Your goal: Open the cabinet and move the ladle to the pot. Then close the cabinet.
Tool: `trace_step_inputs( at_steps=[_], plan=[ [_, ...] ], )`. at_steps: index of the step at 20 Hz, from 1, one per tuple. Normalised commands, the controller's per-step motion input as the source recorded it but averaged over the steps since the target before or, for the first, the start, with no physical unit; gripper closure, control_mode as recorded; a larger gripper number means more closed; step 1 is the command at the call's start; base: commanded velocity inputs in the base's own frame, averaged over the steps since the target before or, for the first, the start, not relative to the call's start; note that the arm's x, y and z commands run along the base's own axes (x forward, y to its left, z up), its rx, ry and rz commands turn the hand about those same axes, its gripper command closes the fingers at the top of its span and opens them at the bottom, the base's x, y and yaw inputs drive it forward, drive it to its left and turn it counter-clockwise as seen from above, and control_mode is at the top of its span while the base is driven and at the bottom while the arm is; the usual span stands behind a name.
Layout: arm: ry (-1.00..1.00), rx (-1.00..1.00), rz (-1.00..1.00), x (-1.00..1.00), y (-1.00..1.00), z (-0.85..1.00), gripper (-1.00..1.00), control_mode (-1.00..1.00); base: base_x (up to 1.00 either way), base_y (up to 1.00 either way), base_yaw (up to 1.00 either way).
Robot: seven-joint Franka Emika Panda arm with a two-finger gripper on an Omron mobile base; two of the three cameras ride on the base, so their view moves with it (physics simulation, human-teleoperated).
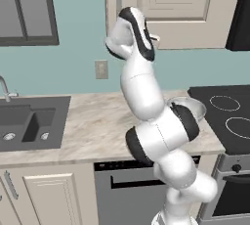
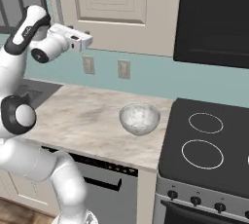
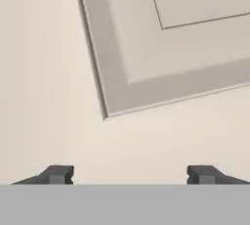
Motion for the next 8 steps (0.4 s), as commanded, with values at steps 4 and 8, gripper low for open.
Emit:
trace_step_inputs(
  at_steps=[4,8],
  plan=[
    [0.11,-0.03,-0.27,0.61,0.1,0.05,-1.0,-1.0,0.0,0.0,0.0],
    [0.12,0.0,-0.23,0.17,0.03,0.09,-1.0,-1.0,0.0,0.0,0.0]
  ],
)
